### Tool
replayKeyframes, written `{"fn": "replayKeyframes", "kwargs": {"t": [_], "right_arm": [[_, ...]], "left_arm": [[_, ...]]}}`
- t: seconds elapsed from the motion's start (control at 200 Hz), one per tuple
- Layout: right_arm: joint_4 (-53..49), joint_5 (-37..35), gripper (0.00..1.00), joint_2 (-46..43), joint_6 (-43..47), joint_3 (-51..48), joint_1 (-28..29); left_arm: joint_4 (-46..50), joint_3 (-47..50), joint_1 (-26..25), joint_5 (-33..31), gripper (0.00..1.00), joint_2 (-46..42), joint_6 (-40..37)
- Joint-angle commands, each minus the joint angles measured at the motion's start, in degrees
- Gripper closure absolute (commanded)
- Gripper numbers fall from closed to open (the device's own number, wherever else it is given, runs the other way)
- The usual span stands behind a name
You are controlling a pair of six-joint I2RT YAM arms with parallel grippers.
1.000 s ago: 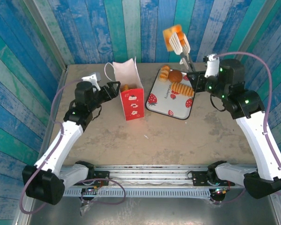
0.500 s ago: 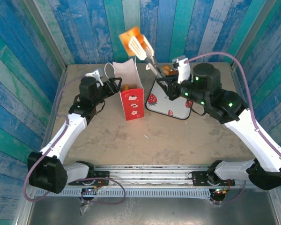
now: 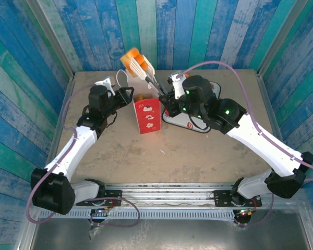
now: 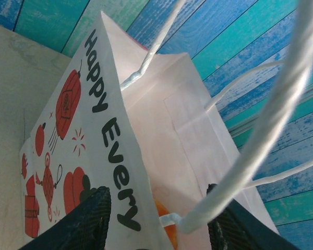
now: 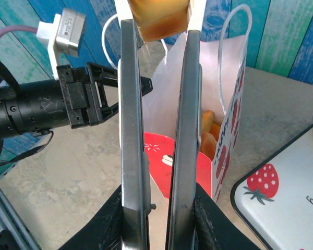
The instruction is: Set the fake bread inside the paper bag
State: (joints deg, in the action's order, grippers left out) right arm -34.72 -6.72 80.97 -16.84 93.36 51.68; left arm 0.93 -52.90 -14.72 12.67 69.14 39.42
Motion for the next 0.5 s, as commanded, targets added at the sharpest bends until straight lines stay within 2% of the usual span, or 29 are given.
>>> {"fn": "replayKeyframes", "kwargs": {"t": [0.0, 0.491], "right_arm": [[0.69, -2.65, 0.99, 0.99, -1.17, 2.97, 0.70], [-5.77, -4.97, 1.00, 7.21, -1.55, 4.02, 0.91]], "left_arm": [[-0.27, 1.24, 0.13, -1.48, 0.50, -0.04, -1.20], [2.45, 1.94, 0.13, -5.06, 0.55, -3.39, -2.83]]}}
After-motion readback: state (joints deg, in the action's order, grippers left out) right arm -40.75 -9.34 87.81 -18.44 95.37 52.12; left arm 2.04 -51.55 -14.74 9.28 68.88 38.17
